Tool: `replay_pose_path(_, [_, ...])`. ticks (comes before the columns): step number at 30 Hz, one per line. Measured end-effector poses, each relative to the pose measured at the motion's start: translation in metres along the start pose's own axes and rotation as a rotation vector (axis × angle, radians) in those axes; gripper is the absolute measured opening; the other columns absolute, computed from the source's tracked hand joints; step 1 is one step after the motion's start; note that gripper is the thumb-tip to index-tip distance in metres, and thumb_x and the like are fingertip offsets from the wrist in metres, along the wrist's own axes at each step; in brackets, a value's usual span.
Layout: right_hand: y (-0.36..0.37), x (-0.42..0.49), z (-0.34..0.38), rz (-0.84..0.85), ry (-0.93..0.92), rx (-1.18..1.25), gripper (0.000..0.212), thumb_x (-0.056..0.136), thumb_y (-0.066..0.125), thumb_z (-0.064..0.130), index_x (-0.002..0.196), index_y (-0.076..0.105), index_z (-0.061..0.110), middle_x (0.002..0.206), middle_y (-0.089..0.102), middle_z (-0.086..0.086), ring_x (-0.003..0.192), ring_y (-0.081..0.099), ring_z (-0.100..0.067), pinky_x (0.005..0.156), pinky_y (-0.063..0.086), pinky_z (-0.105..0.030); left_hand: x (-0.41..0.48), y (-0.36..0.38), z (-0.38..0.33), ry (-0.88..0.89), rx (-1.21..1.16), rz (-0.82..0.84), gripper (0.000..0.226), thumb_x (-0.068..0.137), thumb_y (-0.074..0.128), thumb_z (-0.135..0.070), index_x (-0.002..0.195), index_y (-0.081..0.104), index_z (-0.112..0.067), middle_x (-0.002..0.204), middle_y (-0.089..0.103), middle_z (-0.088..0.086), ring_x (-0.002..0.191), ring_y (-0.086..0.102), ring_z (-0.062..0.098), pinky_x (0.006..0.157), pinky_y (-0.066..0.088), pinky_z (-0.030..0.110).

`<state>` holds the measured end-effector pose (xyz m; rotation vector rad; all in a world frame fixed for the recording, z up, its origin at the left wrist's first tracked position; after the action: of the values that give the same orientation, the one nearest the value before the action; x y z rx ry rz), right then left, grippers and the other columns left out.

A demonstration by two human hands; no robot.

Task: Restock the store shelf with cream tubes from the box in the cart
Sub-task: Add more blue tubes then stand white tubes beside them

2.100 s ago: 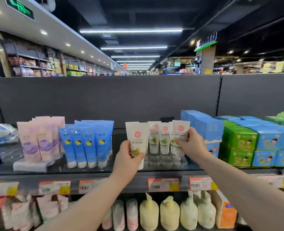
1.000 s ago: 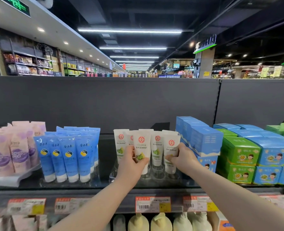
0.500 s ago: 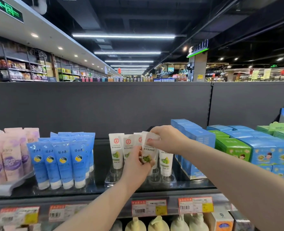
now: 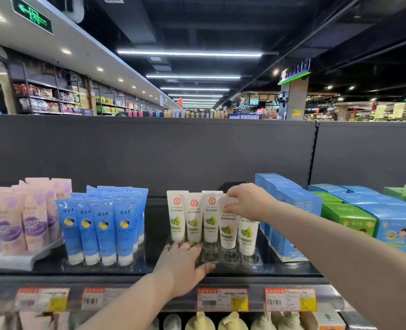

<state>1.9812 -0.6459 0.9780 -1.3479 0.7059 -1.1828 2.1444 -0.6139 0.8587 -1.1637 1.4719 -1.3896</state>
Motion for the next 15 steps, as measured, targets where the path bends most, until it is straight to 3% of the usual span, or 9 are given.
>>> replay_pose_path(5, [0.0006, 0.0026, -0.0007, 0.073, 0.01, 0.014, 0.03, 0.091, 0.056, 0.034, 0.117, 0.058, 0.019, 0.107, 0.059, 0.002, 0.094, 0.058, -0.018, 0.078, 0.045, -0.03, -0.0015, -0.0015, -0.001, -0.01, -0.003, -0.006, 0.062, 0.094, 0.03, -0.058, 0.146, 0.025, -0.026, 0.152, 0.029, -0.001, 0.141, 0.023, 0.023, 0.117, 0.016, 0.044])
replay_pose_path(8, [-0.0022, 0.0037, 0.0024, 0.049, -0.018, -0.041, 0.028, 0.091, 0.056, 0.031, 0.118, 0.056, 0.023, 0.115, 0.061, 0.003, 0.097, 0.057, -0.017, 0.079, 0.041, -0.029, -0.0014, -0.0011, -0.0004, -0.014, -0.015, 0.006, 0.062, 0.093, 0.031, -0.058, 0.146, 0.027, -0.026, 0.152, 0.031, 0.0, 0.14, 0.023, 0.024, 0.117, 0.016, 0.045])
replay_pose_path(13, [-0.0002, 0.0062, 0.0031, 0.047, -0.014, -0.057, 0.022, 0.091, 0.056, 0.029, 0.11, 0.062, 0.021, 0.104, 0.062, 0.003, 0.09, 0.055, -0.016, 0.076, 0.045, -0.031, -0.0006, 0.0006, 0.0006, -0.022, -0.024, 0.004, 0.061, 0.093, 0.031, -0.058, 0.146, 0.027, -0.026, 0.151, 0.031, -0.001, 0.14, 0.023, 0.024, 0.117, 0.016, 0.045])
replay_pose_path(15, [0.0025, 0.009, 0.0015, 0.052, -0.006, -0.077, 0.01, 0.089, 0.057, 0.027, 0.087, 0.062, 0.019, 0.087, 0.059, 0.006, 0.08, 0.054, -0.016, 0.068, 0.045, -0.03, 0.0004, 0.001, 0.0006, -0.022, -0.021, 0.005, 0.061, 0.093, 0.03, -0.058, 0.146, 0.027, -0.027, 0.151, 0.031, -0.001, 0.14, 0.023, 0.024, 0.117, 0.016, 0.045])
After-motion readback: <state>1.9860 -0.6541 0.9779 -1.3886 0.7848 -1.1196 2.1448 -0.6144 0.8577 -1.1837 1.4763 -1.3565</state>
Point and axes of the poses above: each hand's wrist, its own x-axis towards the middle knuckle, its own y-axis out of the palm, z = x × y, the point moved 3 cm from there along x, towards the middle knuckle
